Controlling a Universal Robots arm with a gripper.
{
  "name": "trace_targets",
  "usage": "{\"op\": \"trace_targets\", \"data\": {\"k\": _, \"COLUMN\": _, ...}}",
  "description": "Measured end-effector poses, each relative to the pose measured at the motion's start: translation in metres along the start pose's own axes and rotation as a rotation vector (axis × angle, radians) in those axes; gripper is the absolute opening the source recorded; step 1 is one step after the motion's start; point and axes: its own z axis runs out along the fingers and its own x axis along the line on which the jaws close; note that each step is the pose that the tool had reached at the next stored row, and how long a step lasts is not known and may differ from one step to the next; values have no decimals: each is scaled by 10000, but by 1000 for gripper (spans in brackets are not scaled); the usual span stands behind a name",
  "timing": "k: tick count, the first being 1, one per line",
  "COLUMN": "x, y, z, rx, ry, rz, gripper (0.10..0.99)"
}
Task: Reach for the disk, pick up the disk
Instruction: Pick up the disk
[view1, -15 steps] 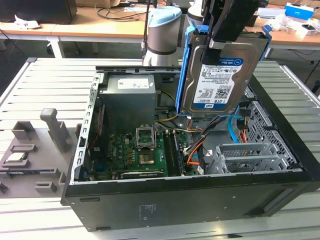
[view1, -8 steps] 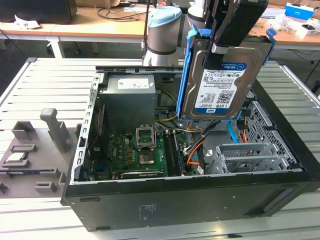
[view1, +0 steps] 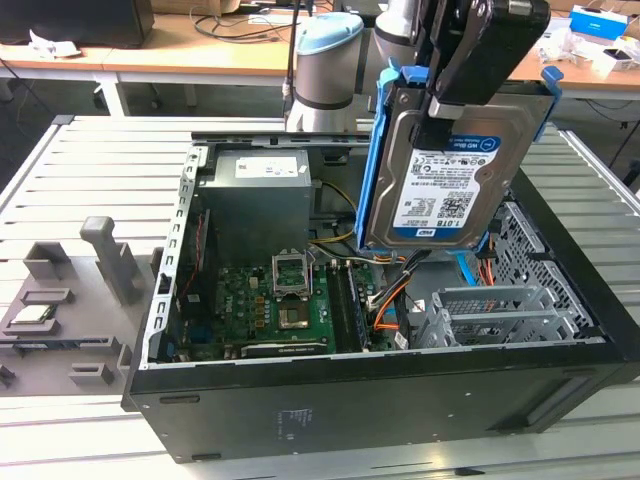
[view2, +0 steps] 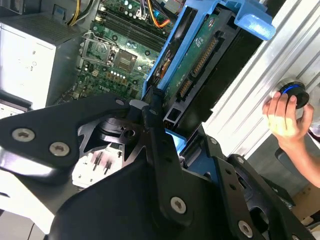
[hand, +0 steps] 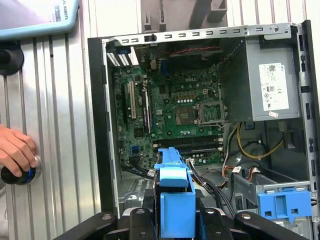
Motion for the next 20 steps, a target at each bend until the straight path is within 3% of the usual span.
{"op": "trace_targets", "data": {"k": 5, "x": 162, "y": -13, "z": 2, "rx": 0, "ry": 1, "rz": 1, "gripper": 365}}
{"op": "trace_targets", "data": {"k": 8, "x": 208, "y": -23, "z": 4, "rx": 0, "ry": 0, "rz": -2, "gripper": 365}}
{"op": "trace_targets", "data": {"k": 13, "x": 203, "y": -124, "z": 0, "rx": -1, "ry": 1, "rz": -27, "gripper": 365}}
{"op": "trace_targets", "data": {"k": 15, "x": 196, "y": -207, "z": -3, "rx": -4, "ry": 1, "rz": -29, "gripper": 365}}
{"op": "trace_targets", "data": {"k": 20, "x": 187, "y": -323, "z": -8, "rx": -7, "ry": 3, "rz": -33, "gripper": 365}}
